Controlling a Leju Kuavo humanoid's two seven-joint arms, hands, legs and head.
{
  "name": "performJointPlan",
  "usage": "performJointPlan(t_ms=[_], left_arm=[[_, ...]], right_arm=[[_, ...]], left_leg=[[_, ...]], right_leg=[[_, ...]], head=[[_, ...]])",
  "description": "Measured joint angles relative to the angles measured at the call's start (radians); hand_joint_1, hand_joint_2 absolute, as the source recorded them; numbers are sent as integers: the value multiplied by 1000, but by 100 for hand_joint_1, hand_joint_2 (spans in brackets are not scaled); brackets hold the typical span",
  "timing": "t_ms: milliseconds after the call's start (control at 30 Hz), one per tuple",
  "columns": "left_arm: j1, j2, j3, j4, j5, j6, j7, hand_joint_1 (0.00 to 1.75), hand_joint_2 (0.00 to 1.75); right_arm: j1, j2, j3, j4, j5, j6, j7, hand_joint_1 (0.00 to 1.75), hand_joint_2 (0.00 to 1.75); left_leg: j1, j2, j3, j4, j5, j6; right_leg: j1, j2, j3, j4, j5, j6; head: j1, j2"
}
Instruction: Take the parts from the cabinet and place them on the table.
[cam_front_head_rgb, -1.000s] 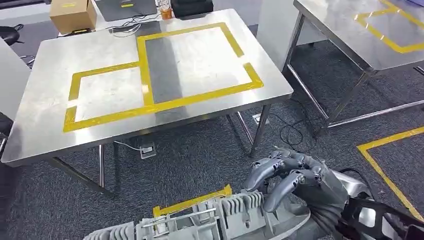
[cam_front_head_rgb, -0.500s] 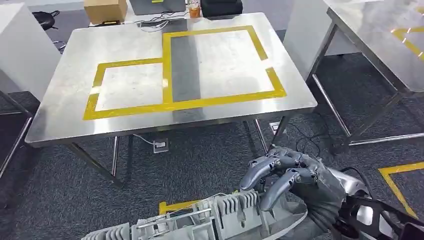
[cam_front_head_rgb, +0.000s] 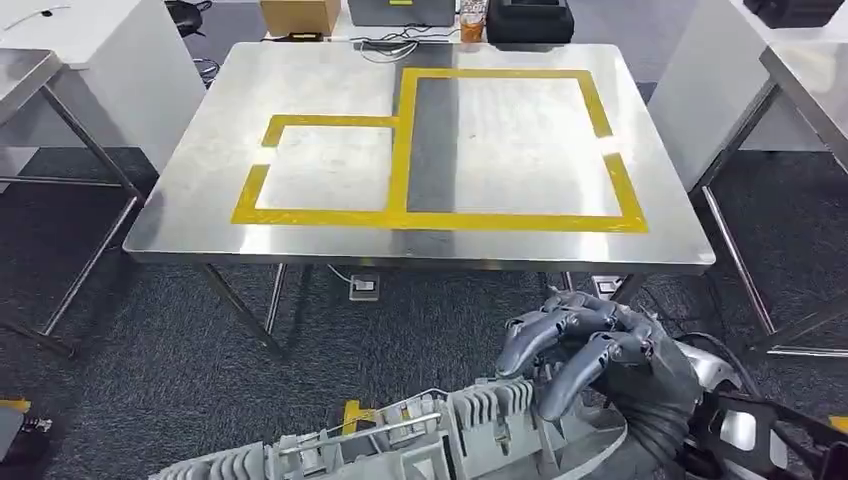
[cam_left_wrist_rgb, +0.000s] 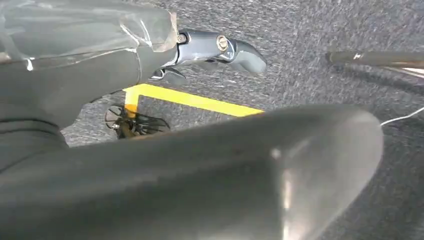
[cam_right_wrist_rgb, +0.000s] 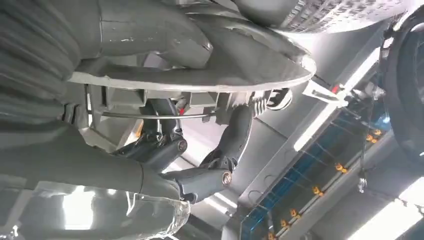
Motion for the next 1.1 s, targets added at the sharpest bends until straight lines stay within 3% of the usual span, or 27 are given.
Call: performJointPlan(t_ms=[67,100,133,167,233,267,300,333,400,433,467,567,600,633,667,733,767,800,833,933,1000,1100], left_arm=[[0,0,0,0,-2,-2,-3,0,0],[0,2,0,-1,-4,-3,-6,0,0],[0,0,0,-1,-5,-5,-10,0,0],[0,0,0,-1,-7,-6,-13,0,0],[-1,2,-1,-1,-10,-6,-15,0,0],[-1,1,-1,-1,-11,-6,-16,0,0],[0,0,-1,-1,-13,-9,-18,0,0],[1,0,-1,-1,-15,-10,-21,0,0],[0,2,-2,-1,-23,-11,-28,0,0],[0,2,-2,-1,-27,-11,-32,0,0],[-1,5,-2,-1,-34,-11,-35,0,0],[-2,6,-2,-2,-46,-13,-47,0,0],[-1,6,-2,-3,-52,-13,-51,0,0],[-1,6,-2,-3,-56,-14,-54,0,0],[-2,5,-2,-3,-56,-14,-58,0,0],[-4,3,-2,-3,-65,-16,-60,0,0],[-4,1,-2,-3,-66,-19,-62,0,0],[-4,0,-2,-3,-68,-21,-64,0,0],[-4,-1,-2,-3,-69,-22,-66,0,0],[-4,-2,-2,-3,-71,-23,-68,0,0],[-4,1,-2,-3,-71,-23,-69,0,0],[-4,1,-2,-3,-71,-23,-70,0,0]], right_arm=[[0,0,-1,-2,1,1,0,175,175],[0,1,-1,-3,2,2,0,175,175],[0,3,-1,-5,2,2,0,175,175],[0,5,-1,-6,2,2,0,175,175],[1,5,-1,-6,2,2,1,175,175],[1,5,-1,-6,3,2,1,175,175],[1,5,-1,-6,3,2,1,175,175],[1,6,-1,-7,2,2,3,175,175],[1,7,-4,-12,2,5,7,175,175],[1,10,-8,-18,2,5,10,175,175],[2,11,-11,-22,2,6,13,175,175],[10,15,-18,-28,1,10,16,175,175],[11,15,-21,-32,1,11,16,175,175],[14,14,-26,-35,1,13,15,175,175],[13,14,-29,-37,1,14,14,175,175],[19,14,-35,-37,0,15,11,175,175],[24,14,-39,-37,-1,15,9,175,175],[27,14,-41,-37,-2,15,7,175,175],[29,13,-42,-37,-3,15,5,175,175],[29,13,-43,-38,-3,15,4,175,175],[33,13,-45,-40,-4,15,2,175,175],[34,13,-47,-40,-4,15,1,175,175]], left_leg=[[3,0,1,-2,-2,-5],[8,2,0,2,-10,-10],[7,23,-7,25,-26,-16],[9,44,-33,83,-58,-22],[12,59,-119,250,-129,-29],[12,61,-154,313,-145,-30],[12,61,-164,323,-134,-29],[12,61,-150,287,-105,-25],[7,61,-70,121,-21,-9],[0,67,-19,25,10,9],[-3,78,-16,14,-5,13],[-11,74,-17,7,-4,20],[-9,73,-7,-10,4,28],[1,72,14,-28,18,27],[2,72,18,-34,21,35],[2,69,18,-34,21,35],[1,65,17,-34,19,36],[2,63,18,-34,18,34],[3,60,20,-33,15,31],[7,51,29,-21,0,15],[-1,48,23,-6,-14,0],[4,48,23,-9,-18,-6]], right_leg=[[4,0,-2,0,0,-13],[-8,0,3,-3,0,-20],[-5,-1,8,-3,-4,-27],[-4,-2,11,-3,-7,-31],[1,-5,11,-3,-10,-35],[3,-6,11,-3,-11,-36],[5,-6,13,-3,-11,-37],[7,-6,14,-3,-12,-38],[14,-6,20,-3,-13,-39],[16,-6,22,-4,-14,-39],[23,-7,21,-5,-15,-36],[15,-11,22,-10,-14,-24],[21,-11,27,-16,-12,-17],[18,-9,19,-1,-17,-17],[17,-6,0,39,-43,-22],[14,-6,-76,193,-106,-27],[13,-5,-115,268,-130,-24],[10,-5,-135,300,-132,-15],[6,-5,-125,273,-115,-4],[-8,-5,8,7,-8,31],[-3,-2,18,-8,-11,4],[1,-1,17,-6,-16,-13]], head=[[-2,0],[-2,0],[-3,0],[-10,0],[-9,0],[-9,0],[-9,0],[-9,0],[-9,0],[-9,0],[-6,0],[-9,0],[-9,0],[-7,0],[-5,0],[-4,0],[-4,0],[-4,0],[-4,0],[-3,0],[-3,0],[-5,0]])
